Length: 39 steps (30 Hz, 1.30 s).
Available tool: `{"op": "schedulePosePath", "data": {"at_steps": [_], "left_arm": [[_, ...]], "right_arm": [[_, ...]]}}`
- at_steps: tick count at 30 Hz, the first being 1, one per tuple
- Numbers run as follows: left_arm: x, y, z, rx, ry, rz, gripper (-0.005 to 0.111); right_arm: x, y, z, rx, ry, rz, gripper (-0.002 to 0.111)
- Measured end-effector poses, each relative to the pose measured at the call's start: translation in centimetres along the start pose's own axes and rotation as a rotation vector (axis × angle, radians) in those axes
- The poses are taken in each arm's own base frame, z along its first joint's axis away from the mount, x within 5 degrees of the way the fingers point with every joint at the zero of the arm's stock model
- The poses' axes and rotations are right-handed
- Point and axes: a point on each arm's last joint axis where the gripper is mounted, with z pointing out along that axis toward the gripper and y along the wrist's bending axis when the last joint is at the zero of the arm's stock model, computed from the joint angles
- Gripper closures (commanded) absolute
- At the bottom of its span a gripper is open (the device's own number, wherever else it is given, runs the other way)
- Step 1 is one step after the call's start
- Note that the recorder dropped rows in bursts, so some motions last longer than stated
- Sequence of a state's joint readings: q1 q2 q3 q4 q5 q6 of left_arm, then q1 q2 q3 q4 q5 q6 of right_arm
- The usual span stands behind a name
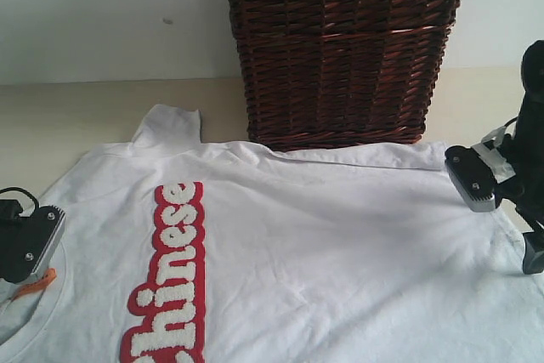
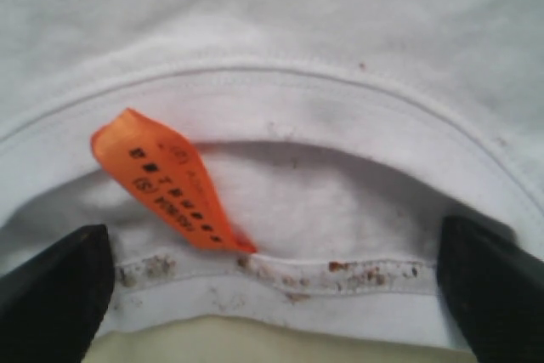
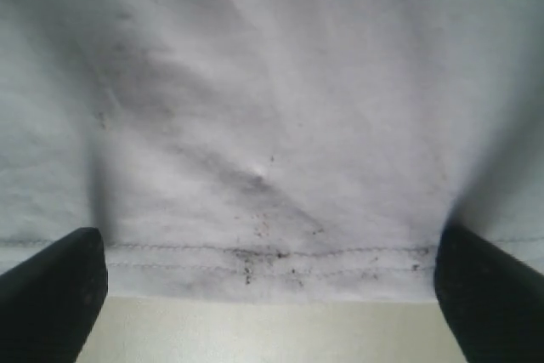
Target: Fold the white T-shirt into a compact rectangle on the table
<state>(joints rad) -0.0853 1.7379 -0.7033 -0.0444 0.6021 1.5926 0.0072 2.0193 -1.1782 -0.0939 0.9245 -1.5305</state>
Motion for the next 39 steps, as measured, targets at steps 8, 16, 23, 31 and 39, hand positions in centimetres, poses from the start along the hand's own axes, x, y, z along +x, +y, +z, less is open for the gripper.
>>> {"op": "schedulePosePath", "data": {"at_steps": [8, 16, 23, 31, 39], "left_arm": [[0.0, 0.0, 0.0, 0.0, 0.0, 0.0, 0.001], [0.0, 0.0, 0.0, 0.0, 0.0, 0.0, 0.001], [0.0, 0.0, 0.0, 0.0, 0.0, 0.0, 0.001], [0.0, 0.0, 0.0, 0.0, 0.0, 0.0, 0.001], [0.0, 0.0, 0.0, 0.0, 0.0, 0.0, 0.001]], "right_arm": [[0.11, -0.05, 0.01, 0.005, -0.002, -0.003, 0.003], [0.13, -0.12, 0.01, 0.013, -0.001, -0.004, 0.003], [0.12, -0.19, 0.01, 0.021, -0.001, -0.004, 0.003], [0.11, -0.42, 0.02, 0.045, -0.002, -0.004, 0.003], [0.11, -0.61, 0.13, 0.062, -0.002, -0.005, 0.003]]}}
